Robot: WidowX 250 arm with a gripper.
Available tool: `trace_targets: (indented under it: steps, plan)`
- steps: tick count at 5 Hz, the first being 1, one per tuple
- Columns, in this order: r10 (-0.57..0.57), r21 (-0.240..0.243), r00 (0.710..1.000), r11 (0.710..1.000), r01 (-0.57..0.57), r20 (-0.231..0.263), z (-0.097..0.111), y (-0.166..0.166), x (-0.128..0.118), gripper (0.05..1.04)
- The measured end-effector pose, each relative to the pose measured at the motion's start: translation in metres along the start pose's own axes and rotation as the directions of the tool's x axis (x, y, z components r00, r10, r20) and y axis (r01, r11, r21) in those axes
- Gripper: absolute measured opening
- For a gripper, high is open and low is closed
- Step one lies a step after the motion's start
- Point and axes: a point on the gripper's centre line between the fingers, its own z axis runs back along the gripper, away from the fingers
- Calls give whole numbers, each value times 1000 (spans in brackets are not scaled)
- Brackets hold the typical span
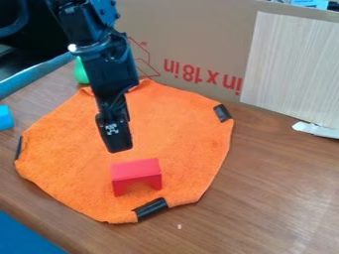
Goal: Fold the cloth from the top left to the bottom right
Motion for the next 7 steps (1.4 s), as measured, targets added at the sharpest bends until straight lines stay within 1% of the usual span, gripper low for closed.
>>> trace_targets:
  steps: [1, 2, 3, 4, 5, 6, 7]
  plan:
    - [10, -20, 1000, 1000, -11, -14, -6, 0, -2, 1000]
    - [30, -24, 998, 999, -31, -47, -18, 14, -2, 1000]
    - [66, 12, 996, 998, -65, -66, -24, 36, -3, 1000]
    - [89, 62, 994, 994, -85, -70, -25, 59, -6, 1000]
    - [105, 133, 992, 987, -94, -73, -24, 80, -8, 1000]
    - [124, 149, 990, 982, -113, -67, -17, 105, -10, 1000]
    - [142, 136, 987, 982, -130, -81, -17, 130, -16, 1000]
